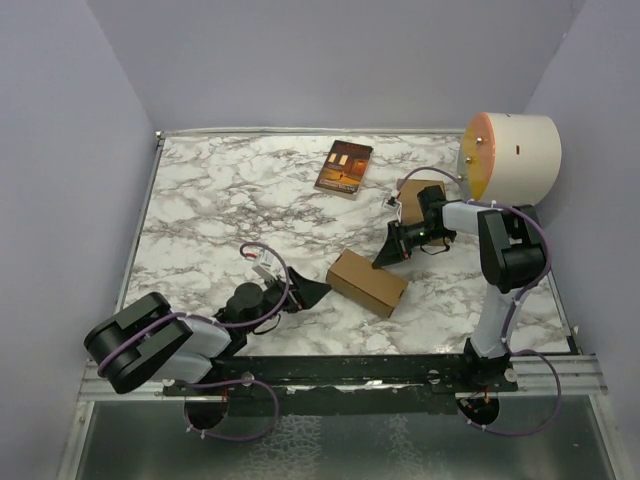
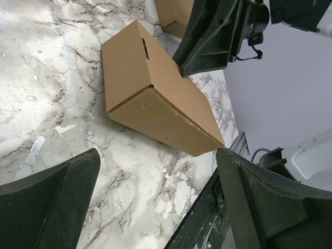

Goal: Fold the paper box

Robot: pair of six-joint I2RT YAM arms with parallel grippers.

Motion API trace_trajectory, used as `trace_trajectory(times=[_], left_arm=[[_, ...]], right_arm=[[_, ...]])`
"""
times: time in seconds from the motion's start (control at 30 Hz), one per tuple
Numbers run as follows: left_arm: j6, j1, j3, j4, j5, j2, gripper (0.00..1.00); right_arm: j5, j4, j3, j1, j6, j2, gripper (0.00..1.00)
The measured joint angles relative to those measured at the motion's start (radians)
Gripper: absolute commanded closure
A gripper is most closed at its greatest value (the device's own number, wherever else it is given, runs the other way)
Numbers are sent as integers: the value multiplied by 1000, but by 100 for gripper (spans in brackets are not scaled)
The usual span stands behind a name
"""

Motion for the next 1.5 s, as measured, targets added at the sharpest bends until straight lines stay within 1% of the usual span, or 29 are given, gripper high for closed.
trace_trajectory(times=[0.13, 0.3, 0.4, 0.6, 0.73, 0.93, 1.23, 1.37, 1.5], left_arm=[[-2, -73, 6, 59, -88, 54, 1], [-20, -164, 52, 109, -208, 127, 1], [-55, -199, 57, 135, -285, 168, 1], [-148, -237, 77, 126, -411, 217, 1], [-193, -250, 119, 136, -444, 275, 1], [-266, -272, 140, 157, -471, 382, 1], [-371, -285, 195, 340, -513, 554, 1], [-411, -286, 225, 397, -528, 617, 8], [-429, -286, 237, 405, -533, 637, 16]], right_arm=[[-10, -1, 1, -2, 1, 8, 80], [-17, -2, 2, -5, 3, 13, 80], [-18, -2, 2, -5, 3, 13, 80], [-19, -2, 3, -5, 4, 17, 80], [-23, -2, 3, -5, 7, 19, 80], [-26, -3, 3, -5, 8, 23, 80], [-27, -8, 6, -5, 10, 26, 80], [-27, -8, 8, -5, 10, 26, 80], [-27, -8, 8, -5, 10, 26, 80]])
